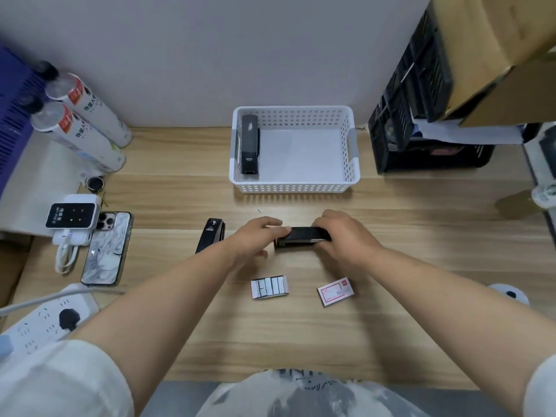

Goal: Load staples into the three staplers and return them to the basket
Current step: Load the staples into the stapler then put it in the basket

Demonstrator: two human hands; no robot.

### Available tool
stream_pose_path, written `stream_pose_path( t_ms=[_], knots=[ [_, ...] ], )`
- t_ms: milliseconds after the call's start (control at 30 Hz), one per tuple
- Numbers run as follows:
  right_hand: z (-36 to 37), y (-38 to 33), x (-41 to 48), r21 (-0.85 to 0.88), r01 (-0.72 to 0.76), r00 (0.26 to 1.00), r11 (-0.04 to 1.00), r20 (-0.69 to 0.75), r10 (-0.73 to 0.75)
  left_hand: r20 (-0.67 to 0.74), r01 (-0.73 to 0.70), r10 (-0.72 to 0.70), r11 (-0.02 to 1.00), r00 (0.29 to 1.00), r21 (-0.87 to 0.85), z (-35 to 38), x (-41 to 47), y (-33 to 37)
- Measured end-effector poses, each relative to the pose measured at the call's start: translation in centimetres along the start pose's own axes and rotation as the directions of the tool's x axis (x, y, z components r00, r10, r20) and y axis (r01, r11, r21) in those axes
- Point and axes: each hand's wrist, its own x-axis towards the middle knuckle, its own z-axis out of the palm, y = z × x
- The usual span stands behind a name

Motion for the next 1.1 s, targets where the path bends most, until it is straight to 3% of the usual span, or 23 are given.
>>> stream_pose_path(
  t_ms=[133,233,367,500,633,867,1100],
  knots=[
    [-4.3,0.7,1.1,0.072,0.143,0.990,0.987,-0.023,-0.142,0.235,-0.003,0.016,0.998,0.972,-0.056,0.2,-0.4,3.1],
    [-6.7,1.2,2.5,0.116,0.165,0.973,0.979,-0.181,-0.142,0.298,-0.093,0.111,0.993,0.948,-0.075,0.0,-0.3,6.3],
    [-7.8,1.8,4.0,0.373,-0.034,0.885,0.927,-0.419,0.201,0.110,-0.207,0.223,0.969,0.969,-0.136,0.0,1.2,10.6],
    [-6.9,2.7,4.8,0.417,-0.238,0.844,0.877,-0.357,0.399,-0.134,-0.157,0.127,0.956,0.983,-0.247,1.5,5.1,14.0],
    [-5.6,3.7,5.1,0.470,-0.280,0.834,0.837,-0.313,0.455,-0.178,-0.080,0.025,0.948,0.984,-0.307,3.7,9.1,16.1],
    [-4.5,4.8,5.6,0.526,-0.278,0.852,0.804,-0.251,0.459,-0.297,-0.040,0.035,0.999,0.954,-0.010,6.9,13.0,18.3],
    [-3.6,5.1,4.4,0.601,-0.250,0.859,0.759,-0.225,0.460,-0.256,-0.089,0.095,0.995,0.962,0.037,8.5,13.9,18.8]
  ],
)
